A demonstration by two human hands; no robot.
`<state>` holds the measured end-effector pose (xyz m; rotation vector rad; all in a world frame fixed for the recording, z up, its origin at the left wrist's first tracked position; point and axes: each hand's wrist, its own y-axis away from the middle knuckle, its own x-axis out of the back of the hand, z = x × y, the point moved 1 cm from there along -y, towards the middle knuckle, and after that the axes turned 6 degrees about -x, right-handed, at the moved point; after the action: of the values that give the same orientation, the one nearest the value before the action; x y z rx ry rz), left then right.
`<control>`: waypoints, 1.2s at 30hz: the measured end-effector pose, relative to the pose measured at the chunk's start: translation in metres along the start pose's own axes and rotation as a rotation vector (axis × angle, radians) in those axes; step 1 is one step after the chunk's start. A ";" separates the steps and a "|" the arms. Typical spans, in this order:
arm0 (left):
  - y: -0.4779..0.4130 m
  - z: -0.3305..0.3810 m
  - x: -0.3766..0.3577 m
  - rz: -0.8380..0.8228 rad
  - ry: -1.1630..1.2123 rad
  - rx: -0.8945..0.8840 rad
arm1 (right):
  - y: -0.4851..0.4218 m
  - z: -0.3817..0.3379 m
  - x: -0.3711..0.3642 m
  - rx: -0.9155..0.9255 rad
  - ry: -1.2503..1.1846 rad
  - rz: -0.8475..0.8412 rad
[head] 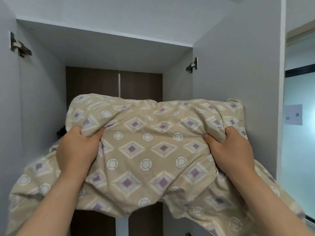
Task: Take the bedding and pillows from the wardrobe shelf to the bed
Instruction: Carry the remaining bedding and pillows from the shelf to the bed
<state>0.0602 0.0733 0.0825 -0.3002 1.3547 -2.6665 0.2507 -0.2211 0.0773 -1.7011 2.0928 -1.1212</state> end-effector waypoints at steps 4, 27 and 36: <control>0.012 -0.007 0.000 -0.074 0.066 0.000 | 0.029 -0.005 0.024 -0.049 0.055 0.039; 0.221 0.169 0.033 -0.554 0.574 -0.085 | 0.220 0.037 0.339 -0.339 0.492 0.473; 0.368 0.311 0.106 -0.853 0.809 -0.173 | 0.346 0.047 0.526 -0.529 0.669 0.691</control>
<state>0.0420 -0.4075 -0.0241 0.3246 2.0300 -3.5940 -0.1378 -0.7047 -0.0369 -0.5806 3.2403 -1.0271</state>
